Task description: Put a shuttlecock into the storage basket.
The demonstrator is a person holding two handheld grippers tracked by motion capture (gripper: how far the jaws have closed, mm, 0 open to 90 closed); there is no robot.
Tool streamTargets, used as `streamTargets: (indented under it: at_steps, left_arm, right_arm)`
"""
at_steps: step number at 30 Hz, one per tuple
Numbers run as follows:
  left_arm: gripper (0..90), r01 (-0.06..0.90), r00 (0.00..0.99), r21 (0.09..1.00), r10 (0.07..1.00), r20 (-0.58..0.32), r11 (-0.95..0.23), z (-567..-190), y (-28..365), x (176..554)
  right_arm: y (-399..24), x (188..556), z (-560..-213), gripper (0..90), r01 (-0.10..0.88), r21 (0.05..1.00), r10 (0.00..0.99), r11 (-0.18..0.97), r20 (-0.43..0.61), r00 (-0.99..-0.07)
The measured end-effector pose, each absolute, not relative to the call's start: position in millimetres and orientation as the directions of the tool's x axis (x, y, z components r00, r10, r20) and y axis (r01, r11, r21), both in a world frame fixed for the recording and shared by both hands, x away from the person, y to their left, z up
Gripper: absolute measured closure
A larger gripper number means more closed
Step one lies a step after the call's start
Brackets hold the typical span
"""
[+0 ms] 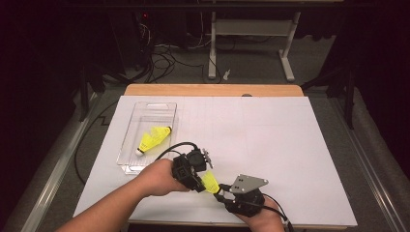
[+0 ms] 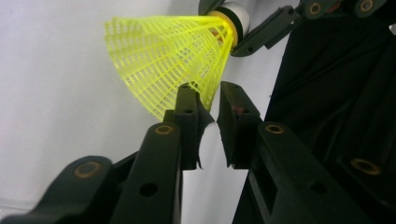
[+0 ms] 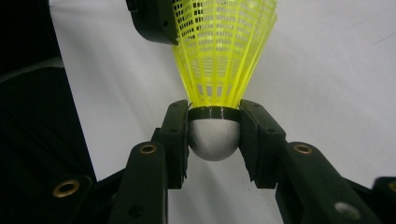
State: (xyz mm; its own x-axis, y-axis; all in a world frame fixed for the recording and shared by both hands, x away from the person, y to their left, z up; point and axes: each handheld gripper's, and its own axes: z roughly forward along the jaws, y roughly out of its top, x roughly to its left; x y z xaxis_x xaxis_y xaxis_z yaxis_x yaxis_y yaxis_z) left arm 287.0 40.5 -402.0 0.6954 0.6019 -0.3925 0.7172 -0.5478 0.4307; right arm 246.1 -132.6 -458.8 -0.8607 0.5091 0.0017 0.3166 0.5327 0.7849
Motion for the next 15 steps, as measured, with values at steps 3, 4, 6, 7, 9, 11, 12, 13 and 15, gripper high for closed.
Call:
streamTargets:
  at_steps: [3,4,6,7,9,11,12,13,15]
  left_arm:
    - [82.9,0.716,0.697,0.431,0.600,-0.393,-0.550,-402.0,40.6,287.0]
    - [83.4,0.717,0.696,0.429,0.600,-0.395,-0.549,-402.0,40.6,287.1]
    - [86.2,0.717,0.696,0.431,0.596,-0.401,-0.548,-401.6,40.7,287.0]
    - [87.0,0.716,0.697,0.429,0.593,-0.402,-0.551,-401.6,40.8,286.9]
    - [88.4,0.718,0.695,0.432,0.592,-0.407,-0.546,-401.9,41.1,287.1]
    - [88.9,0.714,0.699,0.432,0.588,-0.406,-0.550,-401.9,41.2,286.9]
    - [89.0,0.712,0.702,0.430,0.587,-0.404,-0.555,-401.7,41.4,286.8]
    - [89.2,0.710,0.703,0.429,0.585,-0.404,-0.558,-401.6,41.4,286.4]
    - [89.2,0.712,0.702,0.431,0.585,-0.407,-0.555,-401.5,41.8,286.0]
  right_arm:
    - [-132.4,245.8,-458.6,65.9,0.317,0.783,0.509,0.535,0.000,-0.861]
    - [-132.3,245.7,-458.7,65.9,0.316,0.783,0.509,0.535,-0.001,-0.861]
    - [-132.0,245.9,-459.2,65.9,0.314,0.782,0.507,0.539,-0.004,-0.862]
    - [-132.0,245.9,-459.3,65.9,0.313,0.782,0.506,0.539,-0.004,-0.862]
    - [-131.7,246.0,-459.5,65.8,0.311,0.781,0.505,0.541,-0.006,-0.863]
    - [-131.7,246.1,-459.6,65.8,0.314,0.780,0.506,0.541,-0.004,-0.863]
    - [-131.7,246.1,-459.8,65.8,0.313,0.780,0.505,0.542,-0.005,-0.863]
    - [-131.5,246.1,-459.8,65.7,0.314,0.780,0.506,0.541,-0.004,-0.862]
    - [-131.4,246.3,-459.9,65.7,0.310,0.780,0.504,0.543,-0.008,-0.864]
